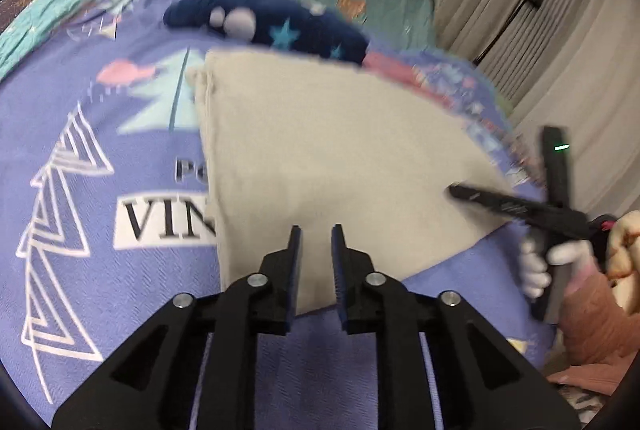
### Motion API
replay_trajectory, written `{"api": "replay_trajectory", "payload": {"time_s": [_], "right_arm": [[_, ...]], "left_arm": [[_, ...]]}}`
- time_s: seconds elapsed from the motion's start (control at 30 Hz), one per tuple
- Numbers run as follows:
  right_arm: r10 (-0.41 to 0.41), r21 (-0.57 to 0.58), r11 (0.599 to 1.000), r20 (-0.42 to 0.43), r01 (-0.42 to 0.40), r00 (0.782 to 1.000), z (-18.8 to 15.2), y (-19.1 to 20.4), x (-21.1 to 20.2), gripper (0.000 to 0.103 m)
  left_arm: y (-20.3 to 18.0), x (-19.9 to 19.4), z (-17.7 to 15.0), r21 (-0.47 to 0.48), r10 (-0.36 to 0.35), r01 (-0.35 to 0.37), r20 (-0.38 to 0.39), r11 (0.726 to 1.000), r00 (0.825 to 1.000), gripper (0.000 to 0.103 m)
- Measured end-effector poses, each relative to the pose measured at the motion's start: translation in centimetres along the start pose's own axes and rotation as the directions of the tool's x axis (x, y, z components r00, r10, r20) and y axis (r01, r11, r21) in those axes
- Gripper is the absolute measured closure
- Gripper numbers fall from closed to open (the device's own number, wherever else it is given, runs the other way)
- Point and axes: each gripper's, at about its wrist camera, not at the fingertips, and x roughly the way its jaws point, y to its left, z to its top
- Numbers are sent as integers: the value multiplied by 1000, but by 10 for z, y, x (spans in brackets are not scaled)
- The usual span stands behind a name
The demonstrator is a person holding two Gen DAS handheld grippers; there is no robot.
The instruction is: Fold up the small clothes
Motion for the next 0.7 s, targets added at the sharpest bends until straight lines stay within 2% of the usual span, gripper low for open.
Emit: {"api": "replay_trajectory", "payload": {"time_s": [0.03,0.07,0.17,0.33,0.5,0.63,0.7], "right_arm": [[-11,-17,1000,4,11,1000,-4,0,-1,69],[-35,-41,999,9,36,999,-7,5,-3,67],[-75,-94,993,22,76,997,-12,15,0,63],[-47,-87,995,21,49,999,-10,12,-5,61],[-55,-121,991,22,58,998,-27,10,-20,58],[-75,-125,989,19,77,997,-40,8,-32,57],[-91,-125,988,22,93,996,-46,9,-37,56]], "left_arm": [[2,14,-2,8,23,-22,-29,1000,999,82],[0,13,-5,23,22,-22,8,999,1000,82],[0,9,-5,9,28,-28,6,1000,1000,81],[-8,0,-11,39,90,-90,9,995,996,81],[1,-18,-22,-9,136,-136,22,991,990,81],[7,-27,-26,-58,134,-132,31,990,990,81],[4,-31,-27,-54,158,-156,34,986,987,79]]}}
